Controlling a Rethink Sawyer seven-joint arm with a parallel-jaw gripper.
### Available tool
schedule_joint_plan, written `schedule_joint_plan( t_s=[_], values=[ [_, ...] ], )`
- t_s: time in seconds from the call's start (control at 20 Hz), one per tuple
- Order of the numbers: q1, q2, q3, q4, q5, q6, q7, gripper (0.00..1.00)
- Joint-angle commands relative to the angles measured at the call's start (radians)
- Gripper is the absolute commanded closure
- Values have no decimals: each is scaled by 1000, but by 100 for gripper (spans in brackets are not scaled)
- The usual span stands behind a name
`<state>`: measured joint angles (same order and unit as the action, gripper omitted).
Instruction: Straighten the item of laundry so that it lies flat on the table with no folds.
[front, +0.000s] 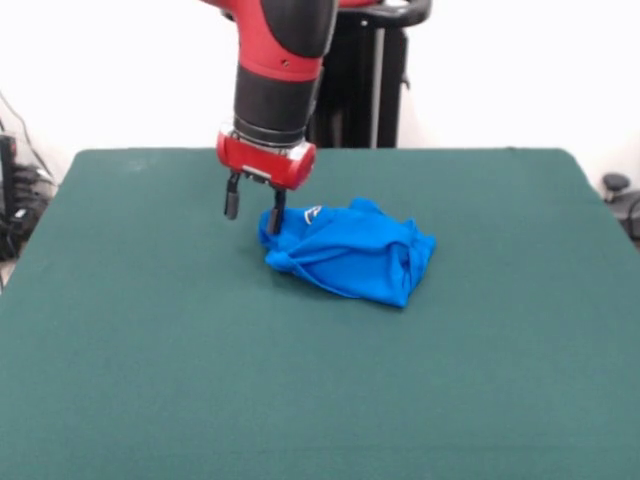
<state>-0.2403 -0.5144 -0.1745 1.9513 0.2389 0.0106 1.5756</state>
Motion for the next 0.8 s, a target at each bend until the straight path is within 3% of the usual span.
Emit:
schedule_joint_plan(
  t_s=[0.05, 0.35, 0.6, 0.8],
  values=[
    [-71, 36, 237, 97, -33, 7, 202, 0],
    [-178, 62, 365, 133, -76, -78, 226, 0],
    [-200, 50, 387, 138, -92, -83, 225, 0],
    [-224, 60, 410, 129, -155, -142, 205, 0]
  ],
)
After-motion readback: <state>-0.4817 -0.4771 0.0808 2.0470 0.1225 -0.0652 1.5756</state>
